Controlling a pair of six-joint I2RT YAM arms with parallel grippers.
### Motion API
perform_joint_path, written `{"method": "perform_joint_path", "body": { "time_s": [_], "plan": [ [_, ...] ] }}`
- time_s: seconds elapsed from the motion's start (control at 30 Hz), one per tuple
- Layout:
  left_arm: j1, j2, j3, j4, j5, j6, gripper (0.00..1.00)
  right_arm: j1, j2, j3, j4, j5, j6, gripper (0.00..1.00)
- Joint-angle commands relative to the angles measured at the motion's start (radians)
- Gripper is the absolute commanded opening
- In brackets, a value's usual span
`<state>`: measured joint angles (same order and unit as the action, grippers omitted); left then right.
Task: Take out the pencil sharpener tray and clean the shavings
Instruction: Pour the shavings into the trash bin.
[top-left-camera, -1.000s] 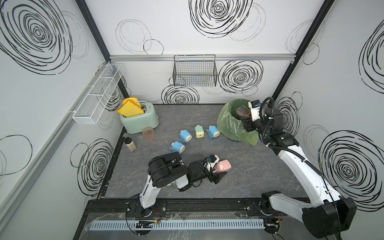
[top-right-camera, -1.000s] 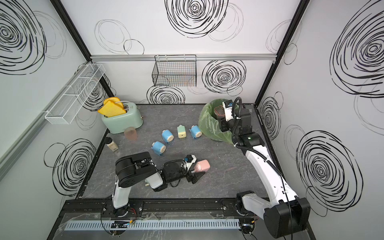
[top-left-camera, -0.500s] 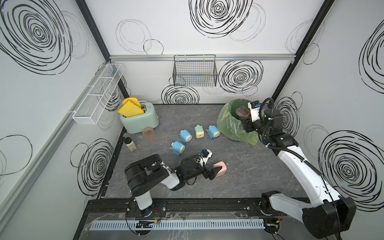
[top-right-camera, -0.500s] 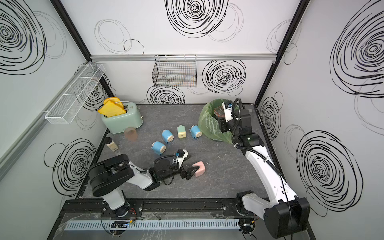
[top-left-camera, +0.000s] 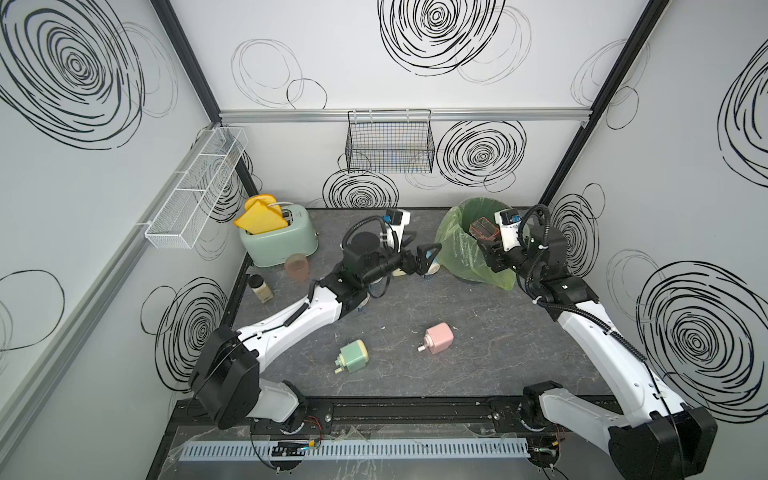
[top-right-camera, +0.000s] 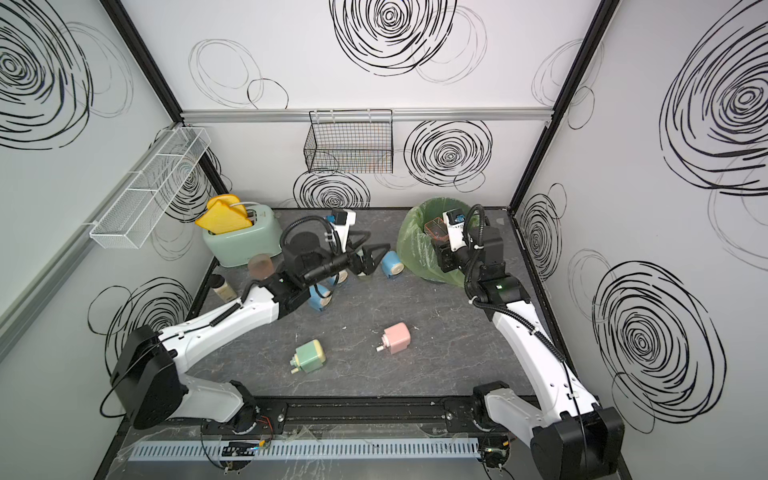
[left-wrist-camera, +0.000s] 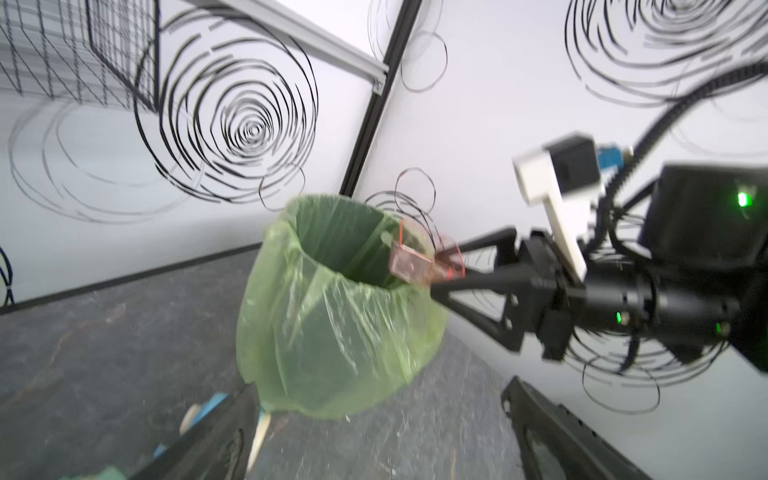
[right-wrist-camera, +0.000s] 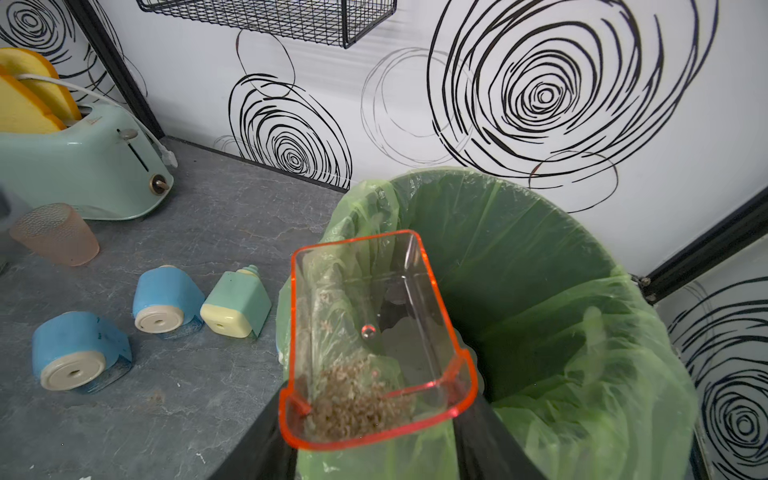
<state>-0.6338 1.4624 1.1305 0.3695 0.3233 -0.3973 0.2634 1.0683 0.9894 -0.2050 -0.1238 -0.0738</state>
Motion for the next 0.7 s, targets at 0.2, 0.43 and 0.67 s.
{"method": "perform_joint_path", "body": {
  "time_s": [0.2, 0.43, 0.67],
  "plan": [
    [0.009, 0.317, 0.54, -0.387, 0.326, 0.047, 0.92, 0.106, -0.057, 0.009, -0.012, 0.053, -0.107, 0.41],
    [0.018, 0.328, 0.567, -0.453, 0.387, 0.091, 0.79, 0.183, -0.136, -0.042, 0.019, 0.07, -0.182, 0.41],
    [0.031, 0.312, 0.549, -0.473, 0.43, 0.109, 0.68, 0.253, -0.168, -0.062, 0.026, 0.082, -0.236, 0.41]
  ]
}}
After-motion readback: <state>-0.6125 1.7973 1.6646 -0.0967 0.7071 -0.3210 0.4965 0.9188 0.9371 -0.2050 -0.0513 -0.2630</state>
